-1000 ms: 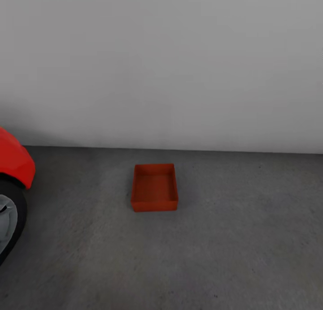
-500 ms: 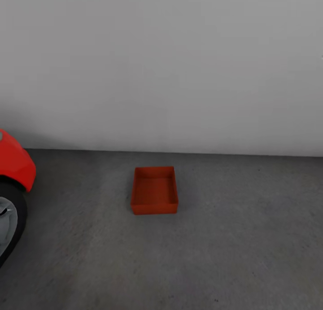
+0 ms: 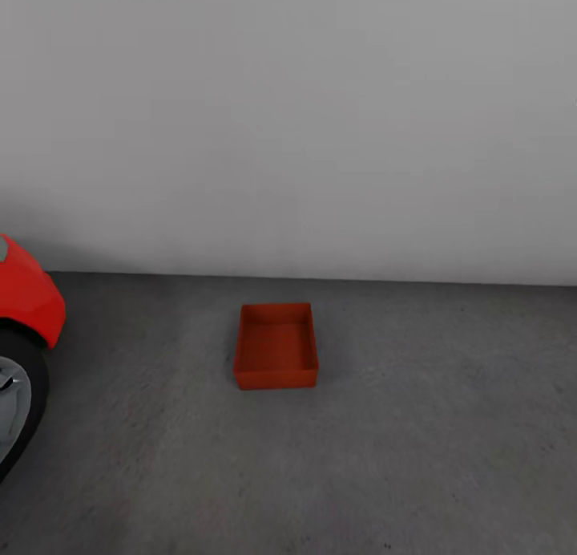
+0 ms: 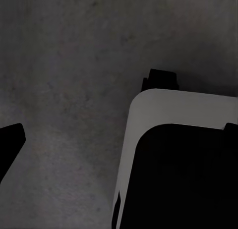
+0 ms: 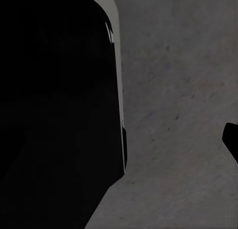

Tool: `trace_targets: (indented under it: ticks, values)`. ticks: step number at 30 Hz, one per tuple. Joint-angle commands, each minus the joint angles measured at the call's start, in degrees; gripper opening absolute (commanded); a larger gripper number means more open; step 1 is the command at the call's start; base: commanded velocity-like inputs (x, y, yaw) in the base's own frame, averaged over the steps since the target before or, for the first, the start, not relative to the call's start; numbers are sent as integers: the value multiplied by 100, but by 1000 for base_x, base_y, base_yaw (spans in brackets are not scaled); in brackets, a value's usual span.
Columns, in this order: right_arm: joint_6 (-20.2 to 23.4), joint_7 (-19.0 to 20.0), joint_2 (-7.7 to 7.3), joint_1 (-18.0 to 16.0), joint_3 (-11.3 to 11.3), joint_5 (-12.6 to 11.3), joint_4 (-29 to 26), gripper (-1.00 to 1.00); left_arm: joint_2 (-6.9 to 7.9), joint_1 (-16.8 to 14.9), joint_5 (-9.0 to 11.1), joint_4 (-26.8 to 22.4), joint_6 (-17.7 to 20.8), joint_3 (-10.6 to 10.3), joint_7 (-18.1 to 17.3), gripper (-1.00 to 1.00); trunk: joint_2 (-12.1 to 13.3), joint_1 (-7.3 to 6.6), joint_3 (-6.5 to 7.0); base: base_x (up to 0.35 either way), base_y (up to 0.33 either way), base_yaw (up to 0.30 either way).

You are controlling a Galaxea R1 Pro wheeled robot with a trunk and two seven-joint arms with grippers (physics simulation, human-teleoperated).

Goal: Move the two storage containers from the living room to the garage. In the garage, place one container on the floor and stack the other container on top of it (either order is fine).

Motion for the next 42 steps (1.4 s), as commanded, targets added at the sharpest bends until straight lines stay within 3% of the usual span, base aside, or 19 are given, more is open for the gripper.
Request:
trace_targets:
  ticks: [1, 42]
  values:
    - [-28, -1, 4, -6, 48, -44, 17, 100, -1, -2, 52, 4, -16, -49, 11, 100, -2, 0, 6, 0, 0, 0]
    - [-22, -1, -21, -6, 48, -44, 17, 100, -4, -2, 52, 3, -14, -49, 11, 100, -2, 0, 344, 0, 0, 0]
